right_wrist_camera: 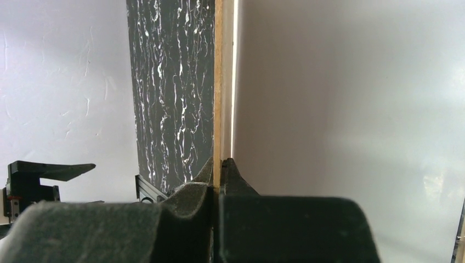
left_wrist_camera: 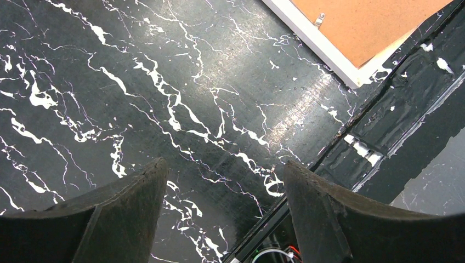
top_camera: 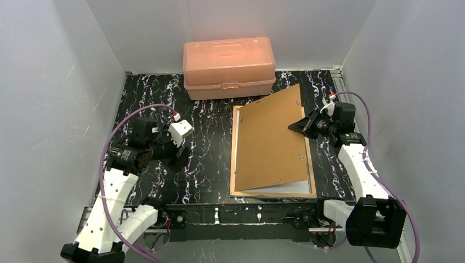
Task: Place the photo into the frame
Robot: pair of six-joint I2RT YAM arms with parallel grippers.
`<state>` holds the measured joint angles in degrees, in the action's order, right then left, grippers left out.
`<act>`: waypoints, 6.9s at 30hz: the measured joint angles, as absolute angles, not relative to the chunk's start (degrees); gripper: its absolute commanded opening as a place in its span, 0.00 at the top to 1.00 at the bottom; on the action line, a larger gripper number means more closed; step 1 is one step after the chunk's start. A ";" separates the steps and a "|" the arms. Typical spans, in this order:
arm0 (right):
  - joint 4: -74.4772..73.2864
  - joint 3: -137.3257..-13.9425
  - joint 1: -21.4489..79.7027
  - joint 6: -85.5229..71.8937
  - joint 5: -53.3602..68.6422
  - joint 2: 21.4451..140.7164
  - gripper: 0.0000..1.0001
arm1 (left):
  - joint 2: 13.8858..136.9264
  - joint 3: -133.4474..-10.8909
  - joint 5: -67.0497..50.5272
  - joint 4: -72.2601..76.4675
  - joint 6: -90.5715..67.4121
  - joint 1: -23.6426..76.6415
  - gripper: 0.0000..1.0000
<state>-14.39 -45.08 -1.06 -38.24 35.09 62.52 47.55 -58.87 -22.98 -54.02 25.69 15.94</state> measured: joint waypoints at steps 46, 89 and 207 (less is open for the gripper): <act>-5.45 -39.55 -1.89 -37.87 41.60 68.20 0.99 | 54.46 -58.06 -25.43 -51.03 26.17 15.97 0.27; -4.21 -38.70 3.20 -31.97 38.37 71.75 0.35 | 78.94 -53.49 -24.53 -30.28 21.91 24.97 0.31; 31.70 -29.58 68.82 -83.00 -12.71 90.74 0.44 | 102.17 -59.35 -38.70 -24.14 9.85 22.24 0.75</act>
